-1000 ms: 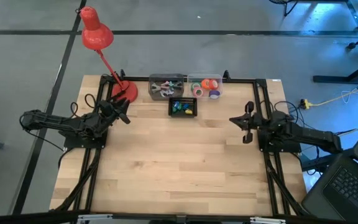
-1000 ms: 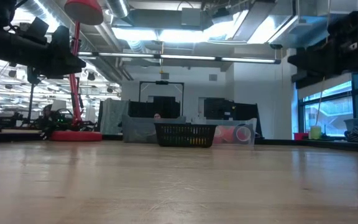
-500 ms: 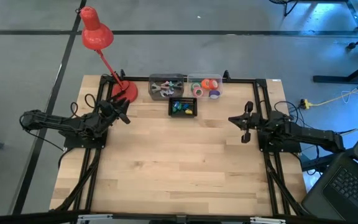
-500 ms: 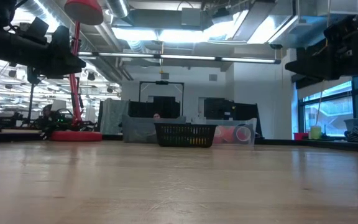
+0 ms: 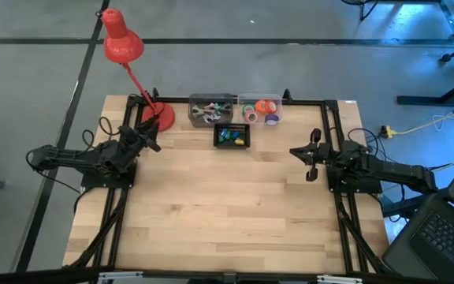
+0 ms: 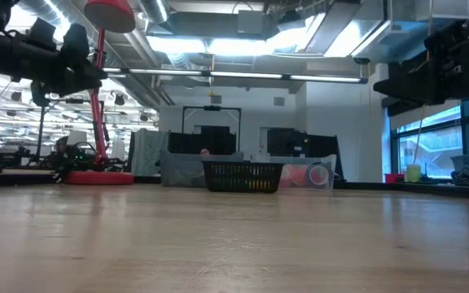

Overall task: Pick and place Stapler, Stapler remover, tape
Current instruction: Return to Home Position

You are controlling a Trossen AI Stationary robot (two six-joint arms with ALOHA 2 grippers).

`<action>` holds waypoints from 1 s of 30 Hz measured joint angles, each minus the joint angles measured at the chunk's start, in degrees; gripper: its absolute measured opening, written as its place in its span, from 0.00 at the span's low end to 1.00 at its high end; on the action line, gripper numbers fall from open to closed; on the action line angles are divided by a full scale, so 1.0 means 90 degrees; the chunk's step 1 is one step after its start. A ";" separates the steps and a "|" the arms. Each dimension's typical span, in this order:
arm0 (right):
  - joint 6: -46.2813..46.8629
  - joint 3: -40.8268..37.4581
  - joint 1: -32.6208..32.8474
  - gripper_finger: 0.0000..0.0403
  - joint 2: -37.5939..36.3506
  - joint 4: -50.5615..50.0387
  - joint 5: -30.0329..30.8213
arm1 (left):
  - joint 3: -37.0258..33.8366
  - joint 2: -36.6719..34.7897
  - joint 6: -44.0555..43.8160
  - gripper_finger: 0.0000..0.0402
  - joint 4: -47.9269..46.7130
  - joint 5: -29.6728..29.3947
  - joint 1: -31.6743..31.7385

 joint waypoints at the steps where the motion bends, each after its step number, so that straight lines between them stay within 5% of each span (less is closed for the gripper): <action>1: 0.0000 0.0000 0.0000 0.08 0.0000 0.0000 0.0000 | 0.0000 -0.0163 0.0000 0.31 -0.0002 -0.0001 0.0069; 6: 0.0000 0.0000 0.0000 0.08 0.0000 0.0005 0.0000 | 0.0011 -0.0711 -0.0201 0.31 -0.0007 0.0488 0.0296; 13: -0.0002 0.0000 0.0000 0.08 0.0000 0.0008 0.0000 | 0.0002 -0.0710 -0.0204 0.30 -0.0914 0.4229 0.0295; 17: -0.0002 0.0000 0.0000 0.08 0.0000 0.0002 0.0000 | 0.0005 -0.0715 0.0607 0.31 -0.1392 0.5444 0.0293; 23: -0.0001 0.0000 0.0000 0.08 0.0000 0.0000 0.0000 | 0.0002 -0.0715 0.2388 0.31 -0.1561 0.6507 0.0243; 30: -0.0002 0.0000 0.0000 0.08 0.0000 0.0000 0.0000 | 0.0002 -0.0715 0.2044 0.30 -0.1556 0.6469 0.0040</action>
